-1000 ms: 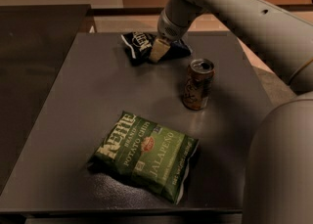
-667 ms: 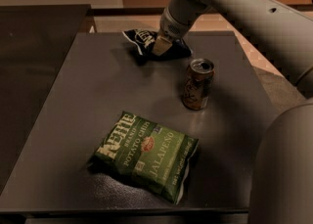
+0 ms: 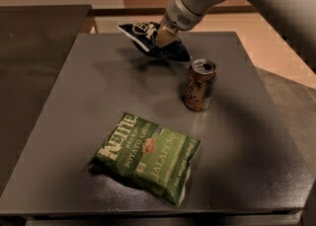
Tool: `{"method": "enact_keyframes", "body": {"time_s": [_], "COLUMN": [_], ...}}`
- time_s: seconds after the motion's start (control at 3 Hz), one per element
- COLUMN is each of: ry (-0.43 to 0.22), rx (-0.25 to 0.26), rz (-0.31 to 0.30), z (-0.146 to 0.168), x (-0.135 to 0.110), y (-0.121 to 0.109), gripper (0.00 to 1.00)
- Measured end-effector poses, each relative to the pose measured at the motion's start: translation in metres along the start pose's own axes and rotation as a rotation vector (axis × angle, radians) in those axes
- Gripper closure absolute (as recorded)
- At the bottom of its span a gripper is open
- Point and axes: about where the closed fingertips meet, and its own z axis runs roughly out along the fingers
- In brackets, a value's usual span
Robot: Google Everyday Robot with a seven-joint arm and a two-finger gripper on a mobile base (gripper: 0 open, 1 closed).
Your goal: Move blue chip bag near green jalapeno chip bag
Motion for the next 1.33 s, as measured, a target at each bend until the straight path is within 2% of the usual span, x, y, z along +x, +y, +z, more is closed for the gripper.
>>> {"method": "enact_keyframes", "body": {"time_s": [0.67, 1.0, 1.33], "ry": [-0.124, -0.171, -0.180], "rx": [-0.071, -0.111, -0.149], "rz": [-0.221, -0.334, -0.408], "z": [-0.065, -0.079, -0.073], "x": [-0.049, -0.070, -0.082], "y": [0.087, 0.134, 0.172], "gripper": [1.00, 1.00, 0.83]}}
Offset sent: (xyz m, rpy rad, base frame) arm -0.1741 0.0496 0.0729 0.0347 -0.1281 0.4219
